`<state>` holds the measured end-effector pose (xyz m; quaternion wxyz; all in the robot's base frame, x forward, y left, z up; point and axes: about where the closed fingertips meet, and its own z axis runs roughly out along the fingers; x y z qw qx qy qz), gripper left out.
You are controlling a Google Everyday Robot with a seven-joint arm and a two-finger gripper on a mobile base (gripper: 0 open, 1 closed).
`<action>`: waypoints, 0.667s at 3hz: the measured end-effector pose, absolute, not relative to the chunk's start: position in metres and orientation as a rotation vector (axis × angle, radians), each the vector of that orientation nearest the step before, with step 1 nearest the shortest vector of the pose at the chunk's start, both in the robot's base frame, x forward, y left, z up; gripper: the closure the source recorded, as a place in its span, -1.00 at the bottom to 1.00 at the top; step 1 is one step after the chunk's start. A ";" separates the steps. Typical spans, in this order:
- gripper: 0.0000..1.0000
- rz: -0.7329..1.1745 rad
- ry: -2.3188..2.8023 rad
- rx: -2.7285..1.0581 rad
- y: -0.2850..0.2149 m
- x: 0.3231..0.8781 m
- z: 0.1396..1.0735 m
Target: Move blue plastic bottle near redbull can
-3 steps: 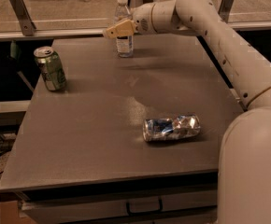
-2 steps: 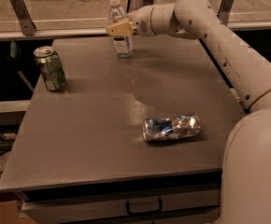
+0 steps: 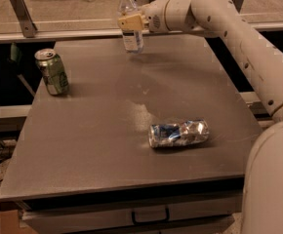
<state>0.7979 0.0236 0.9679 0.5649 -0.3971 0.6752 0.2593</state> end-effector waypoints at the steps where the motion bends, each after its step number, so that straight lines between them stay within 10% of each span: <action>1: 1.00 0.659 1.550 -0.970 0.004 0.768 0.980; 2: 1.00 0.744 1.500 -1.025 -0.019 0.721 0.975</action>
Offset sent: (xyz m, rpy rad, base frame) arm -0.1437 -0.0839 -0.0049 0.0844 -0.0022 0.2633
